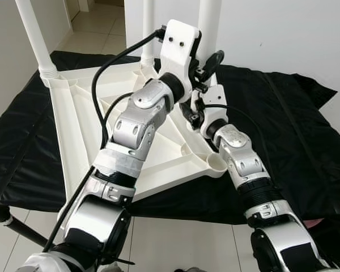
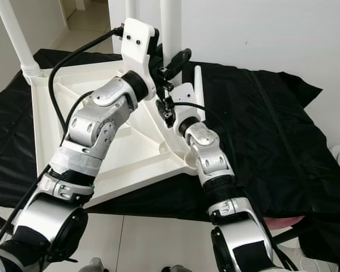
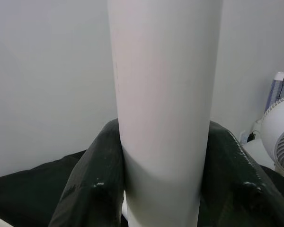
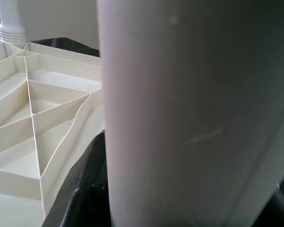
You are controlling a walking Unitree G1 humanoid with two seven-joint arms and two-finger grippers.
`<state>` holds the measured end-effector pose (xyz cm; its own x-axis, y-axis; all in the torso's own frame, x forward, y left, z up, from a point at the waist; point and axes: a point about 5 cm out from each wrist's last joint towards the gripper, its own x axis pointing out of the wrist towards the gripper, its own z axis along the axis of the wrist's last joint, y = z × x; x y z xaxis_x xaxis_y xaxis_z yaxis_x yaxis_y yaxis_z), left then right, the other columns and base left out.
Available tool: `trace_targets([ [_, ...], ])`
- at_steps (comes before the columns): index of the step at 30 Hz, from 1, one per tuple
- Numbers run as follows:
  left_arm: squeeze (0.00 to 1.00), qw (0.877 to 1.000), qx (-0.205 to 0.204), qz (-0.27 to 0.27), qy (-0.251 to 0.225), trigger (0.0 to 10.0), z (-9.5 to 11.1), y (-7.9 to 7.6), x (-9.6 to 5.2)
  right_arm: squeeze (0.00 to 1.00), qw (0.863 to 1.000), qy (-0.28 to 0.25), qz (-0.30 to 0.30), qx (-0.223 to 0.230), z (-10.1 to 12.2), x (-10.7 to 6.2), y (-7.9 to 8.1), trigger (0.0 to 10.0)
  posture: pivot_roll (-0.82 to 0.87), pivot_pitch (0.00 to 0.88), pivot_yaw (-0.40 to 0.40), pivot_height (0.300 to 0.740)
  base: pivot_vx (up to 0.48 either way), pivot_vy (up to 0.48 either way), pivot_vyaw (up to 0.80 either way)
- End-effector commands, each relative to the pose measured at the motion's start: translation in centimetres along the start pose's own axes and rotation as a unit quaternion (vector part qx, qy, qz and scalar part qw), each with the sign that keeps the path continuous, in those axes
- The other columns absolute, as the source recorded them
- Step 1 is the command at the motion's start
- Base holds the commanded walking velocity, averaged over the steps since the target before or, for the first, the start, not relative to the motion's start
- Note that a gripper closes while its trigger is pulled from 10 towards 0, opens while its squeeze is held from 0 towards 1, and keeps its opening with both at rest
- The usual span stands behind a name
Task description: Building children table
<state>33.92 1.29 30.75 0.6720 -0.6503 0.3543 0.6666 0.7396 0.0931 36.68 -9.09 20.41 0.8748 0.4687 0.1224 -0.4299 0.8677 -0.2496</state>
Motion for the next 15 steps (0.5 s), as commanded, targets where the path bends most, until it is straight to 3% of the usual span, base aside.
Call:
trace_targets([
  [1, 0.00, 1.000, 0.007, 0.016, 0.003, 10.0, 0.04, -0.36, 0.17, 0.00, 1.000, -0.009, 0.009, -0.009, 0.37, 0.23, 0.39, 0.0, 0.04, 0.000, -0.084, 0.740, 0.000, 0.000, 0.00],
  [2, 0.00, 1.000, 0.007, 0.015, 0.003, 10.0, 0.04, -0.36, 0.17, 0.00, 1.000, -0.009, 0.007, -0.007, 0.36, 0.22, 0.37, 0.0, 0.04, 0.000, -0.084, 0.740, 0.000, 0.000, 0.00],
  [3, 0.09, 1.000, 0.007, 0.015, 0.003, 10.0, 0.05, -0.36, 0.16, 0.00, 1.000, -0.009, 0.005, -0.005, 0.35, 0.23, 0.36, 10.0, 0.04, 0.000, -0.084, 0.740, 0.000, 0.000, 0.00],
  [4, 1.00, 1.000, -0.002, 0.013, 0.002, 10.0, 0.06, -0.40, 0.12, 0.00, 1.000, -0.008, 0.000, 0.000, 0.32, 0.22, 0.34, 10.0, 0.04, 0.000, -0.085, 0.740, 0.000, 0.000, 0.00],
  [11, 1.00, 1.000, -0.016, 0.004, -0.003, 10.0, 0.25, -0.55, -0.05, 0.00, 0.999, -0.001, -0.025, 0.026, 0.03, 0.18, 0.23, 10.0, 0.04, 0.000, -0.085, 0.740, 0.000, 0.000, 0.00],
  [15, 1.00, 1.000, -0.015, 0.021, -0.001, 10.0, 0.31, -0.15, -0.14, 0.00, 0.997, -0.002, -0.048, 0.062, 0.00, 0.27, -0.02, 10.0, 0.05, 0.000, -0.088, 0.740, 0.000, 0.000, 0.00],
])
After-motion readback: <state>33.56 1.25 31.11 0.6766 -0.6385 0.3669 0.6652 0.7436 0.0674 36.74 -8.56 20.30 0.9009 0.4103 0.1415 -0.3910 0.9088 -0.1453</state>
